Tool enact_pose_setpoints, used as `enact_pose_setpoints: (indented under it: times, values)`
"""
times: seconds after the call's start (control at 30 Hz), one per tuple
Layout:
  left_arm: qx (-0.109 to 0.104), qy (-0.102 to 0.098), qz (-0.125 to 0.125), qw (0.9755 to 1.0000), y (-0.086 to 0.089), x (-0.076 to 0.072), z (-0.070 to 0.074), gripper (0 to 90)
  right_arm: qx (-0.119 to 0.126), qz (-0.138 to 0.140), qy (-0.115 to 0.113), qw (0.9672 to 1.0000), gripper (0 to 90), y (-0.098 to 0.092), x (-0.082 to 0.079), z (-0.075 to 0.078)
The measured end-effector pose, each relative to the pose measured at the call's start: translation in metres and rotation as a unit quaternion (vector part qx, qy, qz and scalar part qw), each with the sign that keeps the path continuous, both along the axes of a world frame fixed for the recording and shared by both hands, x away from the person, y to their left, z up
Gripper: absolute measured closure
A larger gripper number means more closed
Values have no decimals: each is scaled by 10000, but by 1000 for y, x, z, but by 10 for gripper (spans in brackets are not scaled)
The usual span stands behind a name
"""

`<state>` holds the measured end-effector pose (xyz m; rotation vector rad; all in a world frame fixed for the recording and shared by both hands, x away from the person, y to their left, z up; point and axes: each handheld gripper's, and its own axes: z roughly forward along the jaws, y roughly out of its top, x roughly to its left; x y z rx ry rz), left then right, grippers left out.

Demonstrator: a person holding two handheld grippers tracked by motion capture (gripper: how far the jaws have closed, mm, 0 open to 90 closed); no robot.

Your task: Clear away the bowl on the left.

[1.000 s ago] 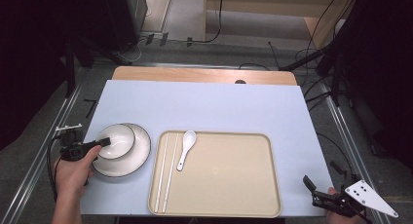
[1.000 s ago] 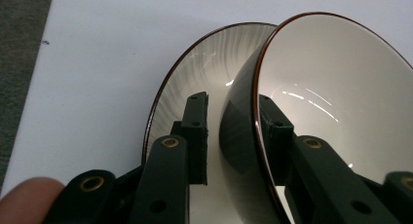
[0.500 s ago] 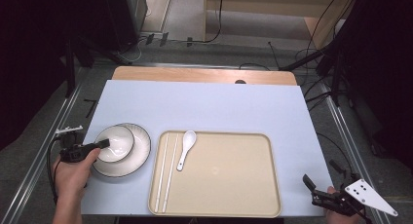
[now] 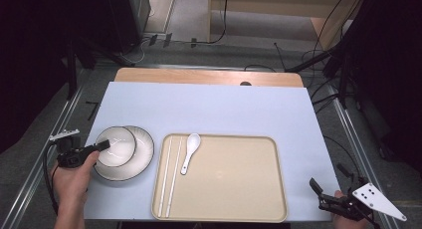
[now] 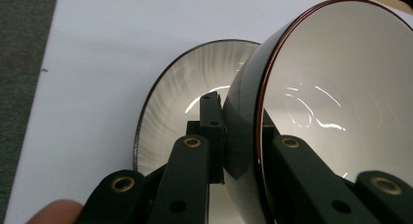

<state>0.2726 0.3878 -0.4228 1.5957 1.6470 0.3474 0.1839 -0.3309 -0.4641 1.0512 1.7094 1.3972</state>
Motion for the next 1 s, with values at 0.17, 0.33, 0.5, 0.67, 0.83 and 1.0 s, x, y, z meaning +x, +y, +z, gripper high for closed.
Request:
enact_pose_setpoints:
  times: [0.17, 0.33, 0.5, 0.67, 0.83, 1.0]
  values:
    - [1, -300, 6, 9995, -7, -4, 7, 828, 15, -2, 27, 10000, 2, 0, 0, 0]
    - [-7, -383, -115, 9992, -16, -7, 13, 829, 5, -5, 16, 10000, 2, 0, 0, 0]
    - [81, -413, -264, 9988, -26, -9, 14, 828, 23, -19, 4, 10000, 2, -1, -1, 1]
    - [106, -384, -455, 9982, -38, -14, 16, 829, 25, -16, 5, 10000, 2, 0, -1, 1]
    - [12, -370, -643, 9972, -47, -16, 19, 829, 40, -15, -3, 10000, 2, 0, -1, 1]
    - [68, -328, -834, 9960, -62, -19, 22, 829, 22, -6, -6, 10000, 2, 0, -1, 1]
